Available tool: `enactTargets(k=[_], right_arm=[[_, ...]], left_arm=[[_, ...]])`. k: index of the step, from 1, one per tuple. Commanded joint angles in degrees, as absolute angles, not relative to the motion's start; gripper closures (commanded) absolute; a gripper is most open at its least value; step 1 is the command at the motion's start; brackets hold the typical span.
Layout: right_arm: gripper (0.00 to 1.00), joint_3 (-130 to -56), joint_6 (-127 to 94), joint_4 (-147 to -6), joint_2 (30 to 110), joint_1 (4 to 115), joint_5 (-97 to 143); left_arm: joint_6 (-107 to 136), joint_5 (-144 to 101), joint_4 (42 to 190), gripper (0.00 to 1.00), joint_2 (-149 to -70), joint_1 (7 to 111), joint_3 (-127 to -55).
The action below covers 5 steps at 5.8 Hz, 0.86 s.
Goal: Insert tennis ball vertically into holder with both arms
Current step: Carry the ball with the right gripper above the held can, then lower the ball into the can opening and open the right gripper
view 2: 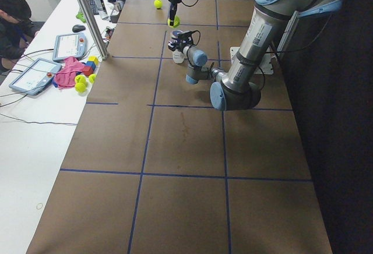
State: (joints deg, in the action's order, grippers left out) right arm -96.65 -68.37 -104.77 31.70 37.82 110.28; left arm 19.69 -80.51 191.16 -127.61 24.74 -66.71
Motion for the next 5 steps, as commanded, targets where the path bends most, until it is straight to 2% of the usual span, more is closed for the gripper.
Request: enactTargets(k=[1, 4, 5], right_arm=[[0.65, -96.3, -68.5, -104.9, 32.3, 36.5, 108.9], [0.63, -96.3, -68.4, -104.8, 33.4, 35.5, 107.1], [0.44, -96.3, -68.4, -104.8, 33.5, 35.5, 107.1]], left_arm=[[19.7, -80.5, 191.2, 0.05, -127.5, 24.8, -66.7], [19.7, -80.4, 191.2, 0.05, -127.5, 24.7, -66.7], [19.7, -80.4, 191.2, 0.05, -127.5, 24.7, -66.7]])
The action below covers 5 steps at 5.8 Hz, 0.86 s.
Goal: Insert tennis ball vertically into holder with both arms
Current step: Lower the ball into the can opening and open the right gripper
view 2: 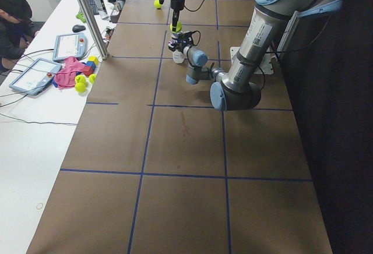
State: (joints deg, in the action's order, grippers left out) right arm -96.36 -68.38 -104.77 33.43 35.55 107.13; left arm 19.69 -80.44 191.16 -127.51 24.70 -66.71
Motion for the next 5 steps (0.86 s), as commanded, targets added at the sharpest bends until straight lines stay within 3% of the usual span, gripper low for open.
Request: enactTargets(k=[1, 2, 5], right_arm=[[0.24, -96.4, -68.4, -104.8, 33.8, 35.3, 107.0], [0.05, -96.5, -68.3, -104.8, 34.2, 35.2, 106.8], [0.02, -96.8, -68.2, -104.8, 34.2, 35.2, 106.8]], left_arm=[[19.7, -80.4, 191.2, 0.05, -127.5, 24.7, -66.8], [19.7, -80.4, 191.2, 0.05, -127.4, 24.7, -66.7], [19.7, -80.4, 191.2, 0.06, -127.5, 24.7, -66.7]])
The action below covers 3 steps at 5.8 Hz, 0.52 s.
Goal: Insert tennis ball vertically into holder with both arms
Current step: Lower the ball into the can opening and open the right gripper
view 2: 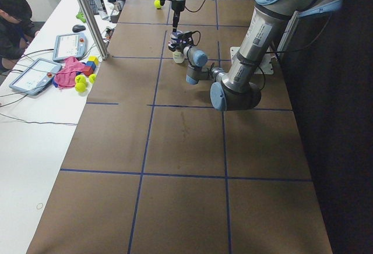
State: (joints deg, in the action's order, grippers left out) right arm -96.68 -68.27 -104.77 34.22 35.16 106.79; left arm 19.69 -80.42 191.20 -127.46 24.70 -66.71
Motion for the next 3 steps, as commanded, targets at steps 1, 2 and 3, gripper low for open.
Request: enactTargets(k=[1, 2, 3], right_arm=[[0.01, -97.3, -67.9, -104.8, 34.1, 35.2, 107.0], [0.01, -99.2, -67.2, -104.9, 35.1, 35.2, 107.5], [0.01, -101.9, -64.3, -105.0, 37.9, 37.2, 107.9]], left_arm=[[19.7, -80.3, 191.2, 0.06, -127.5, 24.7, -66.7], [19.7, -80.3, 191.2, 0.06, -127.5, 24.7, -66.7], [19.7, -80.3, 191.2, 0.07, -127.5, 24.7, -66.7]])
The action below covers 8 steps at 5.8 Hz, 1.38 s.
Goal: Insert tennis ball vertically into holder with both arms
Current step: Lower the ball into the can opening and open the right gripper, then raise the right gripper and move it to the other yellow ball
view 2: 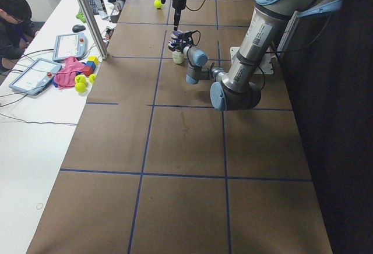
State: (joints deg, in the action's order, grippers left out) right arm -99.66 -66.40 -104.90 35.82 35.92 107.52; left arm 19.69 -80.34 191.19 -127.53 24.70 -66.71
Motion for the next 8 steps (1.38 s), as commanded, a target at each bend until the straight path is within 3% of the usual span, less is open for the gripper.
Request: enactTargets(k=[1, 7, 8], right_arm=[[0.01, -103.0, -59.5, -105.3, 40.7, 40.1, 109.1], [0.01, -101.8, -12.7, -103.2, 60.8, 65.2, 124.1], [0.01, -96.0, -8.8, -95.4, 63.3, 68.1, 126.6]], left_arm=[[19.6, -80.2, 191.2, 0.07, -127.4, 24.8, -66.8], [19.7, -80.2, 191.5, 0.07, -126.7, 24.7, -67.2], [19.7, -80.2, 191.6, 0.07, -126.7, 24.7, -67.2]])
